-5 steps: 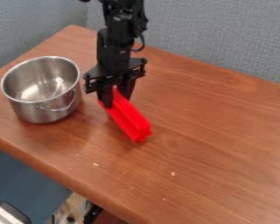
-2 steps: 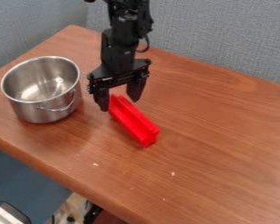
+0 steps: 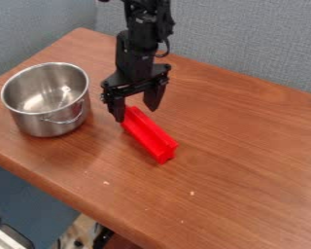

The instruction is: Move the red object from the metal pot to the table

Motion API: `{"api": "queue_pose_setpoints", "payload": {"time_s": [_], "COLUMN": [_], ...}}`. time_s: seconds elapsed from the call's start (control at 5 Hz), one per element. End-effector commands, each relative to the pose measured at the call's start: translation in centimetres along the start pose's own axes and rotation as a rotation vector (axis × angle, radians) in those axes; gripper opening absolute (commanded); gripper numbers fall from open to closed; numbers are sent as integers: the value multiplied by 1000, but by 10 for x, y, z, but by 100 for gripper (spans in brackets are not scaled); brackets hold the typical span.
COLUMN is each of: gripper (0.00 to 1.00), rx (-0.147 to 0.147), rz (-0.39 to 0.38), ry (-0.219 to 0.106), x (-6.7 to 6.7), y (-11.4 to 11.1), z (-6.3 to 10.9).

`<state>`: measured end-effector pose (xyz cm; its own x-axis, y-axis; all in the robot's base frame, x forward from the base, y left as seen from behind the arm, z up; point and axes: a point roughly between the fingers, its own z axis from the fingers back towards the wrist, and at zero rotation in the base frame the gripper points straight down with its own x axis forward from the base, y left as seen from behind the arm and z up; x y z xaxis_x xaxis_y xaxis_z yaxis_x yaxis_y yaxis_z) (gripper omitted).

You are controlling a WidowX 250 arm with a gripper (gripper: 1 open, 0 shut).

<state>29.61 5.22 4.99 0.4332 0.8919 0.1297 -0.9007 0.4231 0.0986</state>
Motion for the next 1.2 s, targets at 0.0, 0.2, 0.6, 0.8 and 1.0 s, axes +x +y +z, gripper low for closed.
{"api": "queue_pose_setpoints", "payload": {"time_s": [0.0, 0.2, 0.6, 0.8, 1.0], "gripper": [100, 100, 100, 100, 0], "rx": [-15, -2, 20, 26, 30], "rz": [-8, -10, -17, -17, -16], "ry": [-27, -27, -20, -17, -13], "x": [2, 0, -5, -6, -8], "y": [-4, -3, -5, -6, -7], "z": [6, 2, -6, -9, -11]}}
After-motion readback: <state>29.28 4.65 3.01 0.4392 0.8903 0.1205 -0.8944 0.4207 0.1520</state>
